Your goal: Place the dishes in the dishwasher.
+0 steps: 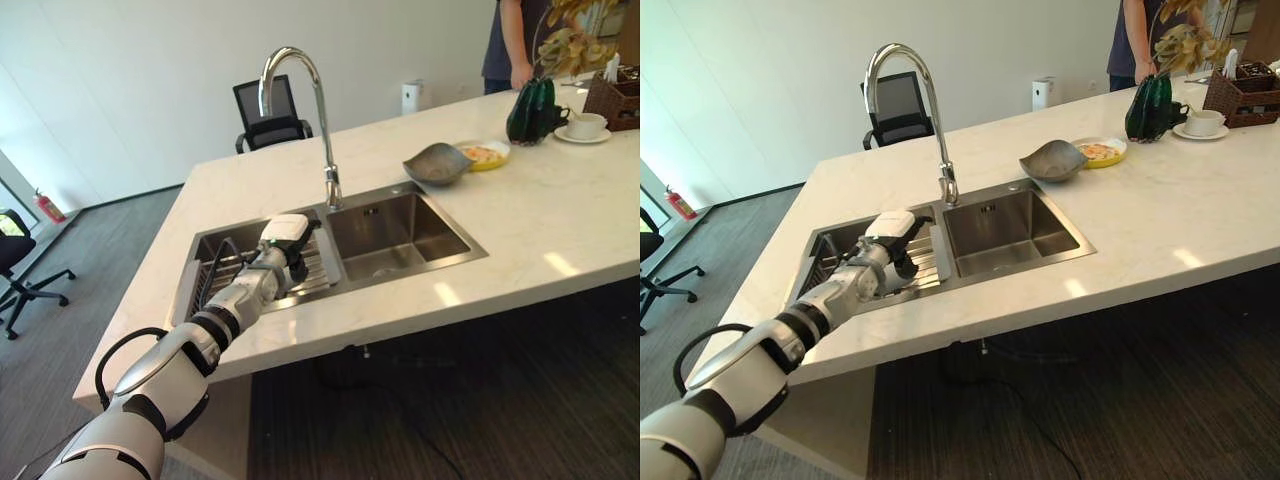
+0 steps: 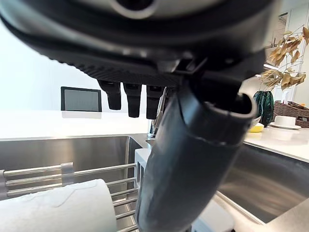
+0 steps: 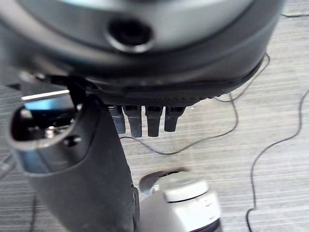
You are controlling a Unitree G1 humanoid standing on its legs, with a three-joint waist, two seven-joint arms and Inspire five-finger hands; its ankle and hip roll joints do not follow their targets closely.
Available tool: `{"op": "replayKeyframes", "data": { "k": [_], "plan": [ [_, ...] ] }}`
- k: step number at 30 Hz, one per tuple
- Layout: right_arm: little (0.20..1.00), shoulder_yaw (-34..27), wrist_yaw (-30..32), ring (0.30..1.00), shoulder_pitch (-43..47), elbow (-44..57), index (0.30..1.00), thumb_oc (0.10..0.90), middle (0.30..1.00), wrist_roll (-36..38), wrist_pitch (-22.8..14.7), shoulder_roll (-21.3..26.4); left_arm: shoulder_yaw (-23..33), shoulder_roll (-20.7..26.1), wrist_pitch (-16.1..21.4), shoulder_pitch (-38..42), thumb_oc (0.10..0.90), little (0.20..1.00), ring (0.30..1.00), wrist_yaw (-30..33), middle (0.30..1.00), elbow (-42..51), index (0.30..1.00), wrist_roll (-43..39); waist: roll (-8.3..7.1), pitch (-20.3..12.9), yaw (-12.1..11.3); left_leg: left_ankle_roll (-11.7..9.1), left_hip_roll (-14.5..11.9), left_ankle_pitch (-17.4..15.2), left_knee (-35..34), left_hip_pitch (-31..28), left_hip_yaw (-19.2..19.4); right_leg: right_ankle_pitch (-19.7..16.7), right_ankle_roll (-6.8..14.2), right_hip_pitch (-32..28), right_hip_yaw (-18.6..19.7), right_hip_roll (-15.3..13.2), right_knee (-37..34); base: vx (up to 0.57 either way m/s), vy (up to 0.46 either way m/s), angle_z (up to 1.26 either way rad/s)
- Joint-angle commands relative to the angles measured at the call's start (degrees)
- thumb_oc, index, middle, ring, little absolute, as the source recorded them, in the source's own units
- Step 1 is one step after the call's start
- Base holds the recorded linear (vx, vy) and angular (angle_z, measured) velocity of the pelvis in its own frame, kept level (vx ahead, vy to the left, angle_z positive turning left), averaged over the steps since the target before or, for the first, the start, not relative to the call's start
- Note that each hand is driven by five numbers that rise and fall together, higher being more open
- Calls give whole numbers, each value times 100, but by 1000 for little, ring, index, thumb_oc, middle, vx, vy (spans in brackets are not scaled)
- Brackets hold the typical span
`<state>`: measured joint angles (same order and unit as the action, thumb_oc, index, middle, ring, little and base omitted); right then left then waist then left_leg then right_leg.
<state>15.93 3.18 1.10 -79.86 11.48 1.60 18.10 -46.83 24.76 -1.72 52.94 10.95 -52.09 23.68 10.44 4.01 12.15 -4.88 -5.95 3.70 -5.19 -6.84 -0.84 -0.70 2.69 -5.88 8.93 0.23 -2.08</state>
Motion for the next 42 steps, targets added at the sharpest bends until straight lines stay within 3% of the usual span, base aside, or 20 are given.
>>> {"op": "replayKeyframes", "data": {
  "k": [1,12,27,37,42],
  "plan": [
    [900,243,-168,900,-80,-208,900,800,900,96,42,-221,475,402,-190,1107,800,900,900,143,900,-560,900,-59,-526,3,-173,-30,439,-587,19,-268,39,543,425,-186,-398,-242,-245,12,1,-5],
    [900,458,-210,900,117,-59,900,800,900,149,27,-173,650,289,-287,964,800,900,900,-229,900,-1853,900,-639,-480,-46,-153,-32,437,-597,19,-319,102,543,429,-273,-386,-220,-286,-4,-3,-6],
    [900,613,-256,900,275,-140,900,800,900,94,92,-172,418,-116,-311,972,800,900,900,-443,900,-1858,900,-576,-480,15,-150,-22,448,-587,19,-288,73,505,422,-207,-359,-209,-258,-3,0,-1],
    [900,608,-266,900,485,-91,900,800,900,-24,133,-27,558,28,-435,700,800,900,900,-674,900,-2557,900,-578,-184,147,-9,-51,440,-545,19,-203,126,468,433,-81,-248,-234,-239,5,15,-3],
    [900,615,-307,900,526,-169,900,800,900,-102,185,4,728,170,-453,561,800,900,900,-705,900,-2712,900,-739,-107,233,-13,-58,442,-491,19,-59,137,419,428,50,-261,-242,-260,0,6,-1]
  ]
}}
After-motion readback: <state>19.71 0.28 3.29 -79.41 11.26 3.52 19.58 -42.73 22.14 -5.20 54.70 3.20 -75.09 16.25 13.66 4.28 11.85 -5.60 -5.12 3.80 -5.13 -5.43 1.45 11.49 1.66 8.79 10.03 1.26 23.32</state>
